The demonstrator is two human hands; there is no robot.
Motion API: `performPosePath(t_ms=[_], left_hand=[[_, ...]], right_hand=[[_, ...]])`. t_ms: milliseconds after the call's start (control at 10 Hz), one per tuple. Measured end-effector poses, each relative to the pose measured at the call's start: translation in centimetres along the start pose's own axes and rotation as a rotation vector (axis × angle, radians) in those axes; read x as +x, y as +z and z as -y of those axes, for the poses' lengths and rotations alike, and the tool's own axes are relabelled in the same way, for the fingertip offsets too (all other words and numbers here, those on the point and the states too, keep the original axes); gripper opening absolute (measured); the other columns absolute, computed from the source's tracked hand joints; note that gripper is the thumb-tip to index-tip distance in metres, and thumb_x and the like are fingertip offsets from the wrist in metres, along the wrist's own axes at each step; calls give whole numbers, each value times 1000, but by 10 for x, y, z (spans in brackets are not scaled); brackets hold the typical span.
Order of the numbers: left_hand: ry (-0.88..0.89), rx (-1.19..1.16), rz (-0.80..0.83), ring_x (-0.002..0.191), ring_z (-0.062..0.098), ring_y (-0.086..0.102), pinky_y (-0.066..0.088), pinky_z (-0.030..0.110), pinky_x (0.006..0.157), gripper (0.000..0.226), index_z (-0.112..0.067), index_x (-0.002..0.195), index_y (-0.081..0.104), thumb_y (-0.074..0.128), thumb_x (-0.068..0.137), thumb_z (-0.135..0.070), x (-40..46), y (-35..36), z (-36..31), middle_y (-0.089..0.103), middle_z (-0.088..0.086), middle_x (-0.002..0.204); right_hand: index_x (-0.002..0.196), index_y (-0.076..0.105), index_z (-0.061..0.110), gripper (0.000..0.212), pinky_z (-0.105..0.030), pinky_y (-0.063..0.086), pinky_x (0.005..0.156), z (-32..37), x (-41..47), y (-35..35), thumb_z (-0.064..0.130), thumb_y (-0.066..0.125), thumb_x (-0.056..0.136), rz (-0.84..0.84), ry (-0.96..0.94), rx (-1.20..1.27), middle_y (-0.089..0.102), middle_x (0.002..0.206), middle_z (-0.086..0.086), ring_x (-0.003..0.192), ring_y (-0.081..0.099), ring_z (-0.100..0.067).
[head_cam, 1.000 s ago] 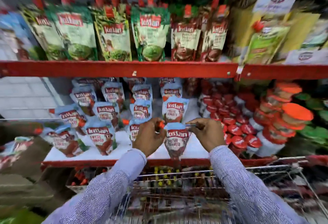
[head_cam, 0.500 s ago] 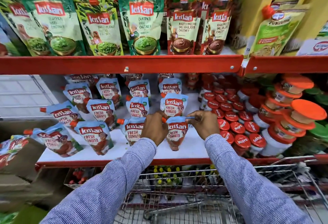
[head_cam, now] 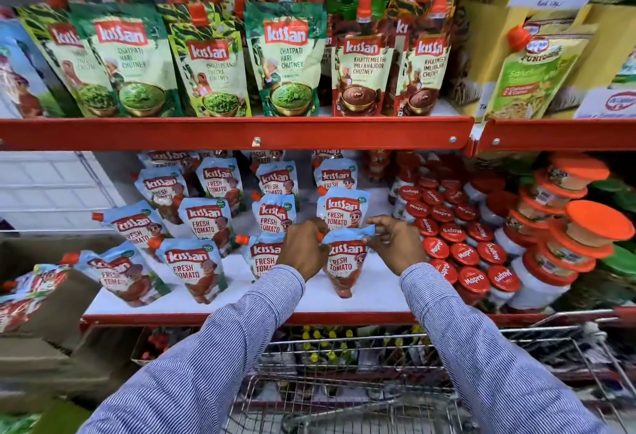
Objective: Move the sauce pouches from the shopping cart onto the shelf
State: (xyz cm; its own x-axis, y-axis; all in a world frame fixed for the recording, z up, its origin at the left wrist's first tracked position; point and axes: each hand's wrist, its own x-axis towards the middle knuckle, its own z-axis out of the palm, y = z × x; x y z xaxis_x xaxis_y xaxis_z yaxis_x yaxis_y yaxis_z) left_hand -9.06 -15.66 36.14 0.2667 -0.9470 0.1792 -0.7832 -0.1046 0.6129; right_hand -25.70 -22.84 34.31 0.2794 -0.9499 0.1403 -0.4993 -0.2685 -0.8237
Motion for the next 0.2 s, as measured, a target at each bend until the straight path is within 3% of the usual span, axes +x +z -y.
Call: performPosePath(t_ms=[100, 200], left_hand=[[4, -55, 41, 95, 34, 67, 60, 44, 79, 34, -7, 111, 66, 72, 78, -3, -4, -8, 0, 71, 14, 111], [-8, -128, 68, 98, 34, 67, 61, 47, 78, 40, -5, 117, 63, 71, 79, 1, -4, -10, -4, 69, 14, 117]], right_hand=[[105, 66, 16, 37, -31, 59, 72, 1, -1, 3, -1, 74, 73, 23, 7, 28, 72, 90, -4, 79, 69, -22], [117, 60, 16, 49, -35, 59, 79, 2, -1, 5, 4, 76, 73, -9, 50, 4, 71, 102, -9, 83, 67, -21]])
